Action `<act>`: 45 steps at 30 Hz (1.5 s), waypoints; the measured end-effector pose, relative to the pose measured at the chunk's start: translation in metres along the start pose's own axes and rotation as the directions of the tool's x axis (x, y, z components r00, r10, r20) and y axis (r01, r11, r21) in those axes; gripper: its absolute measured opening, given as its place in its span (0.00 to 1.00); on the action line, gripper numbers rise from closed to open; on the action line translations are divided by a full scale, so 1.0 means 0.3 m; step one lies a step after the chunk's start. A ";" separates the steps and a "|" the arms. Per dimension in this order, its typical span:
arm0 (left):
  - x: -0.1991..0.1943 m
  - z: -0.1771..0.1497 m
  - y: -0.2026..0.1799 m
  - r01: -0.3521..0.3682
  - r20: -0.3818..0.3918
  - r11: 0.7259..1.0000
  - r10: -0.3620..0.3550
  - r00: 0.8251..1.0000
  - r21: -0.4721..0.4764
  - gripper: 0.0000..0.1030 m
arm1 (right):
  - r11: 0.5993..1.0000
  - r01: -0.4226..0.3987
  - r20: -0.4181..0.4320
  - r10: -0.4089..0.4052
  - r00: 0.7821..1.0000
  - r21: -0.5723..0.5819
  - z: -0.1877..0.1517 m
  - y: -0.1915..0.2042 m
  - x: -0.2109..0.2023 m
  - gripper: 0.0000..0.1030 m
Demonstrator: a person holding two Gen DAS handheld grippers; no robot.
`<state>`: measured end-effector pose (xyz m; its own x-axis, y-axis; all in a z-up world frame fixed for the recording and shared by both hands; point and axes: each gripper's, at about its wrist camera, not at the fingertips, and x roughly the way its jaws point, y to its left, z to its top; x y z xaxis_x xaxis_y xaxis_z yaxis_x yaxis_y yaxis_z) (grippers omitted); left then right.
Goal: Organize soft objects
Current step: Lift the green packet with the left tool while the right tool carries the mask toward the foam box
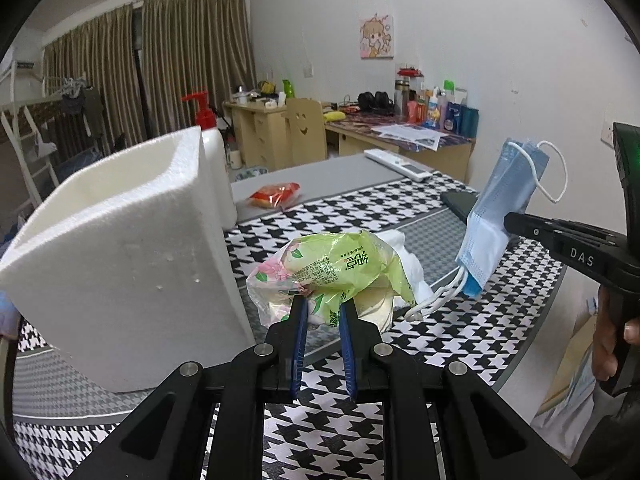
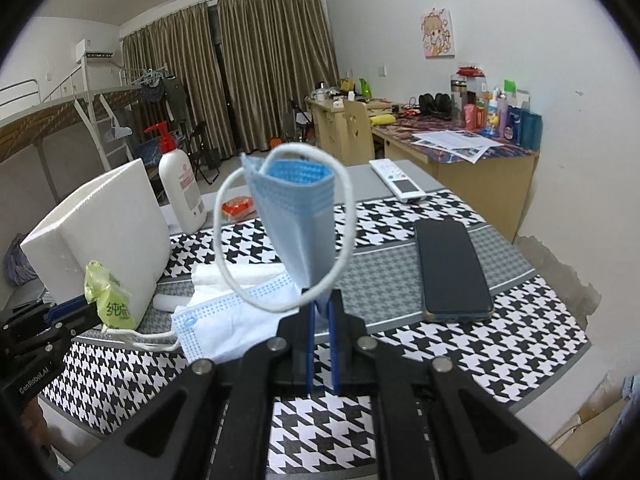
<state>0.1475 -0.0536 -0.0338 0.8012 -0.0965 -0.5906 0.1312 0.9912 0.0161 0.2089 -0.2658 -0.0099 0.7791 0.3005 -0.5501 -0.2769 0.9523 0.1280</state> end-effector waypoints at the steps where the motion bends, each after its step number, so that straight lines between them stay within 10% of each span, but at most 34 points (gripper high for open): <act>1: -0.006 0.003 -0.001 -0.003 0.006 1.000 0.003 1.000 0.004 0.17 | 1.000 0.003 0.009 -0.003 1.000 0.001 0.001 -0.001 -0.012 0.08; 45: -0.218 0.195 0.095 -0.050 0.218 0.999 0.052 0.975 -0.017 0.17 | 0.998 -0.061 0.180 0.064 0.982 -0.021 0.155 0.084 -0.139 0.08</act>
<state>0.1330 -0.0243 0.0526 0.9150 -0.0621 -0.3986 0.0816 0.9961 0.0321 0.1955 -0.2520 0.0547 0.8485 0.3652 -0.3829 -0.3356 0.9309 0.1441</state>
